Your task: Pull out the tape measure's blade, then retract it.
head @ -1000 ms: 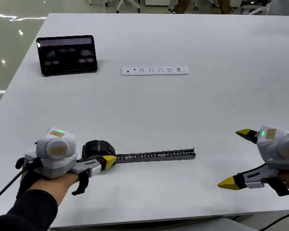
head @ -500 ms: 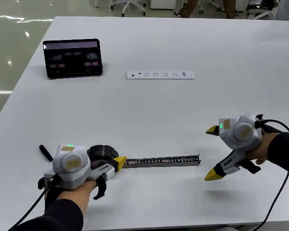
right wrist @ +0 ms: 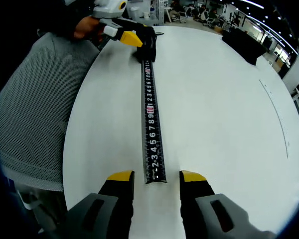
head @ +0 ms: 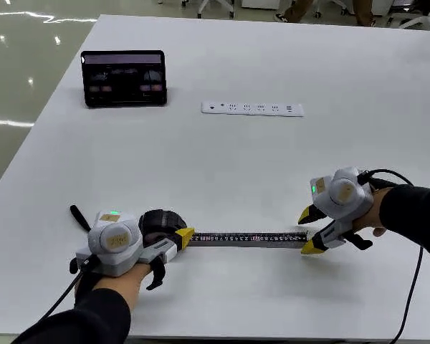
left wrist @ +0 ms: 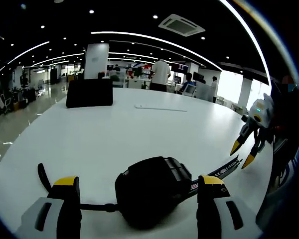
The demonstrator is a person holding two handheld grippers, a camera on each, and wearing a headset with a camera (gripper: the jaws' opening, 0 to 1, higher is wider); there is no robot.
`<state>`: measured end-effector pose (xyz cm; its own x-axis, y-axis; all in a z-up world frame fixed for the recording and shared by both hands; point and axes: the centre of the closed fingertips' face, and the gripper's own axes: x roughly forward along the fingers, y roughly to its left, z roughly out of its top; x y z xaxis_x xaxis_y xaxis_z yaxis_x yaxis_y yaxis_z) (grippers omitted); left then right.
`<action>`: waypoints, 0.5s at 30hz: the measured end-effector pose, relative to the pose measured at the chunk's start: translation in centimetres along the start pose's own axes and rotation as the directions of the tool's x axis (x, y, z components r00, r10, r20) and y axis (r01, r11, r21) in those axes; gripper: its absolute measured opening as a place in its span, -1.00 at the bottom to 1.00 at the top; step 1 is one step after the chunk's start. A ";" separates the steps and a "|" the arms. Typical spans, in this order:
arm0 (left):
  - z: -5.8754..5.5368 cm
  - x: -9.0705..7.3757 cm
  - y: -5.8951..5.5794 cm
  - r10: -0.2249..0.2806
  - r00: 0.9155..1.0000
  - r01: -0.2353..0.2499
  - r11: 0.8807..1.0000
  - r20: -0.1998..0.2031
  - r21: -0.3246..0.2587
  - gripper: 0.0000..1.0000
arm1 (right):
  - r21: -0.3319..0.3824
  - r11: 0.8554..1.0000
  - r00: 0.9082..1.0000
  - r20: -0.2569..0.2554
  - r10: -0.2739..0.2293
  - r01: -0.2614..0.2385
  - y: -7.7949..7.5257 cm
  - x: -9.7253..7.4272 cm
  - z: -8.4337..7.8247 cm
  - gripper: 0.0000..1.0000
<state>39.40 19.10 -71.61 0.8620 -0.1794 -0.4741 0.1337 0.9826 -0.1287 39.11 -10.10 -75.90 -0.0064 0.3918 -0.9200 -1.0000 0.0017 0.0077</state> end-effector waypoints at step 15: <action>-0.1 0.3 -1.8 -0.021 1.000 0.022 0.998 -0.019 0.051 0.63 | 0.015 1.000 1.000 -0.022 -0.018 0.019 0.3 0.3 0.1 -0.77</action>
<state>39.32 17.32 -71.63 0.8496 -0.2007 -0.4878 0.1774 0.9796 -0.0941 38.80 -9.92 -76.10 0.0119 0.3716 -0.9283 -0.9997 0.0227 -0.0038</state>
